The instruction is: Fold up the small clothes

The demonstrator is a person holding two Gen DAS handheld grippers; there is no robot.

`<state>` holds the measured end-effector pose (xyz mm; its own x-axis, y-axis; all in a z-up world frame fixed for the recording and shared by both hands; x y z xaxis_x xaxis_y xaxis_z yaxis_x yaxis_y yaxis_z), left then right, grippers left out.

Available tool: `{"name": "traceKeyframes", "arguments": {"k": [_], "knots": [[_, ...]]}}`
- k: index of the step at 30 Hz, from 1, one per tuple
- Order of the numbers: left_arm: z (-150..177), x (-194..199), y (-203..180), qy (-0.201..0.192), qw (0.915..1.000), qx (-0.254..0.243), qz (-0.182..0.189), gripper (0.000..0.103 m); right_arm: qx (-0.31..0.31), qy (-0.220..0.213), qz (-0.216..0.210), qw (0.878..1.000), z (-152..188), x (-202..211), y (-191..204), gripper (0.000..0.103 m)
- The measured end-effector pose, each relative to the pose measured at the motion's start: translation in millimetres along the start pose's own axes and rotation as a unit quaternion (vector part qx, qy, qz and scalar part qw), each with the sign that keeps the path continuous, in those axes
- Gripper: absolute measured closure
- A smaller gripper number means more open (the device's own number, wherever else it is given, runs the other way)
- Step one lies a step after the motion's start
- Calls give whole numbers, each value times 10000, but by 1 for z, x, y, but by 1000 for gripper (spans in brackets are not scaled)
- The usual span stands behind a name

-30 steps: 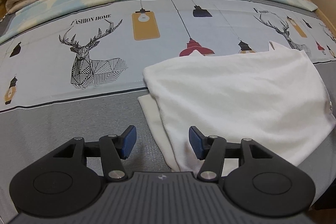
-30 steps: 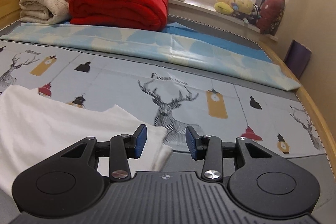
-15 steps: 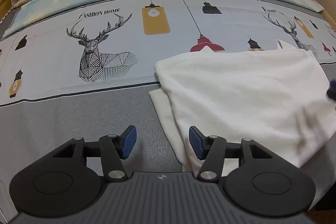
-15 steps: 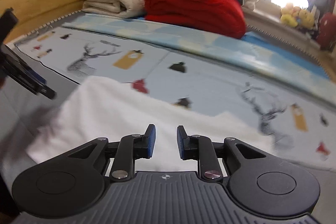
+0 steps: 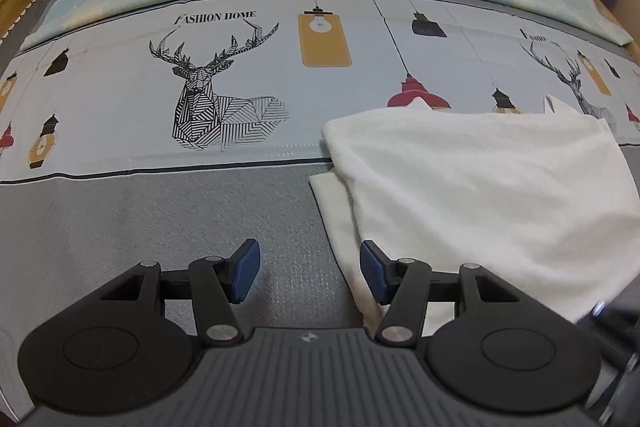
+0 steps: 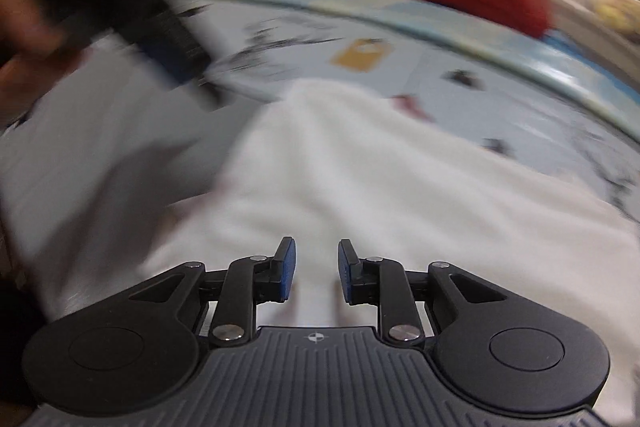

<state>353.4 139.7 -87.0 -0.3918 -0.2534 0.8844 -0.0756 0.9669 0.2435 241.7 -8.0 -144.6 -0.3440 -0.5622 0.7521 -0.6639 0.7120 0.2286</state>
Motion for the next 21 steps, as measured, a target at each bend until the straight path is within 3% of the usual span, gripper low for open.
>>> {"name": "traceKeyframes", "arguments": {"k": [3, 9, 13, 16, 18, 21], "knots": [[-2, -1, 1, 26, 10000, 39, 10, 42, 568, 31, -393, 9976, 0, -9, 30, 70], [-3, -1, 3, 54, 9999, 92, 40, 42, 1283, 405, -1083, 9850, 8, -34, 72, 67], [-3, -4, 4, 86, 9999, 97, 73, 42, 1648, 800, -1192, 9758, 17, -53, 88, 62], [-3, -10, 4, 180, 9997, 149, 115, 42, 1942, 864, -1086, 9711, 20, -57, 93, 62], [-4, -15, 1, 242, 9992, 215, 238, 42, 1836, 857, -1075, 9733, 16, -57, 90, 85], [-3, -30, -5, 398, 9953, 559, 683, 33, 1633, 843, -1162, 9761, 11, -56, 80, 92]]}}
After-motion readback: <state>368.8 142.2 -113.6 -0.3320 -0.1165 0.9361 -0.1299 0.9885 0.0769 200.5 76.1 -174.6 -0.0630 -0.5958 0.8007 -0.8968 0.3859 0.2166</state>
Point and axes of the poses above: each gripper's, at about its wrist camera, not at the fingertips, and x roughly against the way its jaws point, y to its left, z to its underside, the point moved 6 cm from there along -x, roughly the way its jaws point, and after that the axes turned 15 degrees about -z, right-handed, at the moved point
